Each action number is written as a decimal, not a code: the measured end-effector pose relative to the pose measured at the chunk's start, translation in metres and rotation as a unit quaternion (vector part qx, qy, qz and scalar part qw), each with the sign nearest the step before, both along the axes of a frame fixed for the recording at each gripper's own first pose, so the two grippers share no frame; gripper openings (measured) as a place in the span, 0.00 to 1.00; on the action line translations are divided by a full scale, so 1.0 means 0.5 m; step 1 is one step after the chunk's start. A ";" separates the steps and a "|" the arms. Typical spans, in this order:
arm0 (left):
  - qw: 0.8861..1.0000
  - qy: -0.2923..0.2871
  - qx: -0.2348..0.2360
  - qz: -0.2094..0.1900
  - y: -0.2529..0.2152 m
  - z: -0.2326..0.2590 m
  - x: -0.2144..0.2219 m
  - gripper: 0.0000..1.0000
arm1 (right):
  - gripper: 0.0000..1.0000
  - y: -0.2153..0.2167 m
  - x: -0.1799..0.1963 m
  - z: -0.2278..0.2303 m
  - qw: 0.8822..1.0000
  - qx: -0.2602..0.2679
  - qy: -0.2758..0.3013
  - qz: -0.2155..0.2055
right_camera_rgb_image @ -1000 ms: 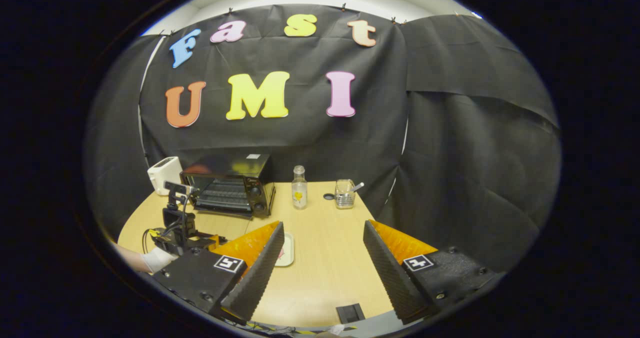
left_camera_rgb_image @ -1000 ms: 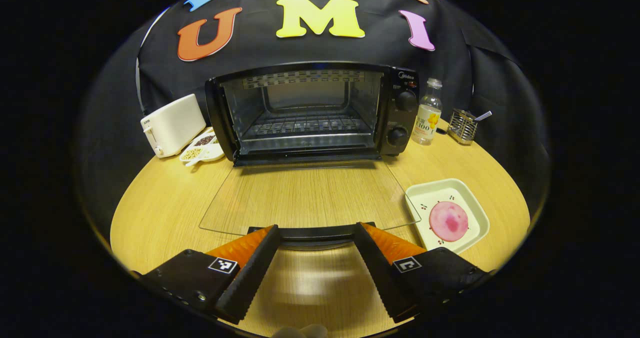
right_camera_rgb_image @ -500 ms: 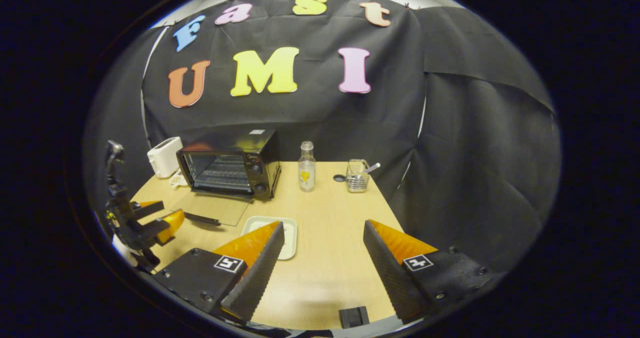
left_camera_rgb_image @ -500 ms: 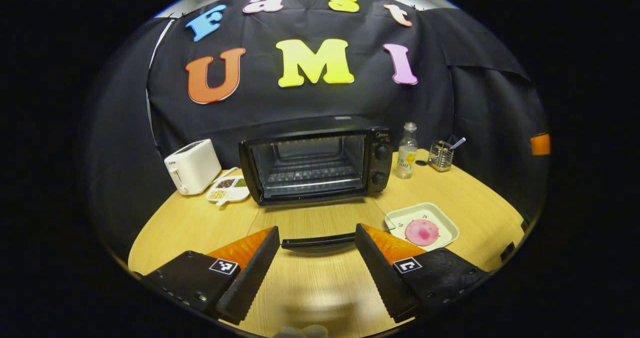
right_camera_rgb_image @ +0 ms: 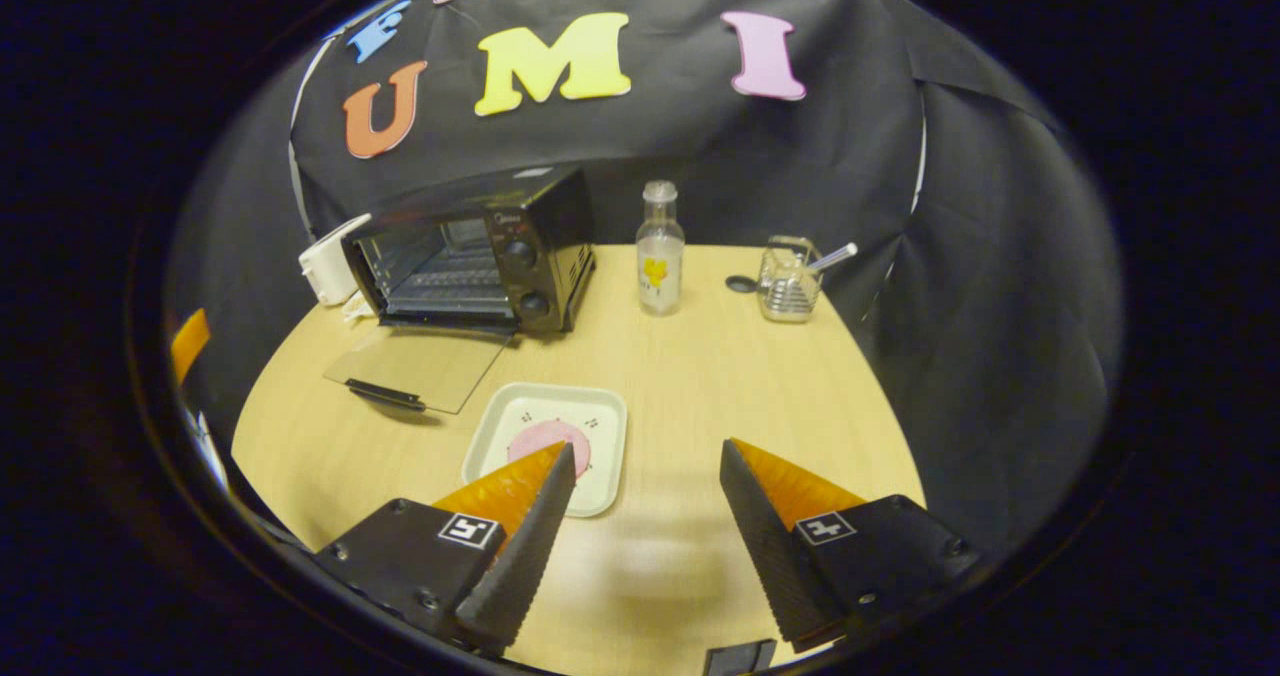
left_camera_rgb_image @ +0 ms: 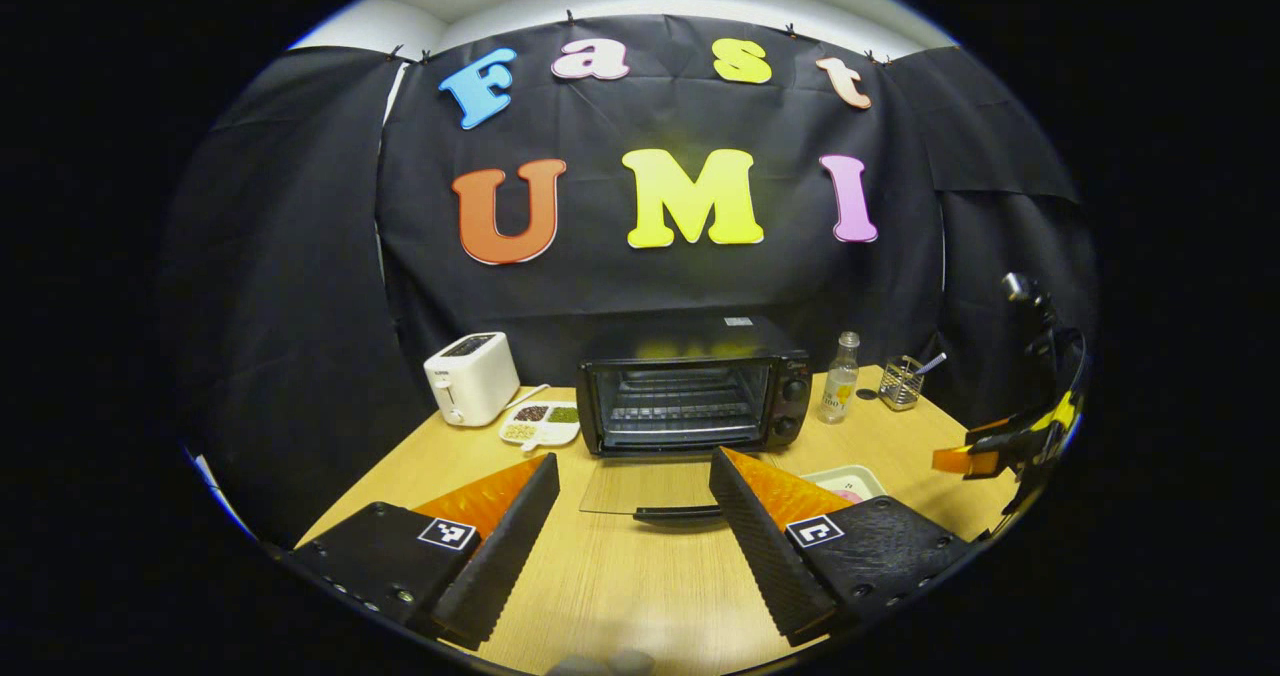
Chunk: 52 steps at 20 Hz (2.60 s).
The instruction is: Open the electric oven with the left hand, put the food in, and close the electric oven.
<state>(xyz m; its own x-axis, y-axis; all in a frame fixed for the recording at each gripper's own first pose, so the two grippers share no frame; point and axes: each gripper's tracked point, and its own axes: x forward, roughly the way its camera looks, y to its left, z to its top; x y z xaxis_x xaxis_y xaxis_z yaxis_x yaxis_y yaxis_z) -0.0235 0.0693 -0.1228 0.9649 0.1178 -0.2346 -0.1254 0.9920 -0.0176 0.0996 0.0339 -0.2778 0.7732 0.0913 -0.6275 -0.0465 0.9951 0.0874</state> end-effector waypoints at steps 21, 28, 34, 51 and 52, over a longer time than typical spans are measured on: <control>0.991 0.020 0.004 0.136 0.055 0.023 -0.099 0.96 | 0.10 0.045 0.119 -0.199 0.973 0.094 0.208 0.021; 0.985 0.017 0.003 0.171 0.027 0.029 -0.088 0.96 | 0.01 0.047 0.122 -0.190 0.942 0.196 0.269 0.041; 0.981 0.023 -0.010 0.193 -0.013 0.052 -0.095 0.97 | 0.01 0.028 0.120 -0.172 0.901 0.346 0.261 0.025; 0.999 0.006 0.030 0.044 0.083 0.089 -0.045 0.97 | 0.00 0.263 0.108 0.048 0.888 0.429 0.124 -0.109; 0.999 0.009 0.031 0.039 0.094 0.082 -0.049 0.97 | 0.00 0.293 0.107 0.042 0.884 0.433 0.121 -0.124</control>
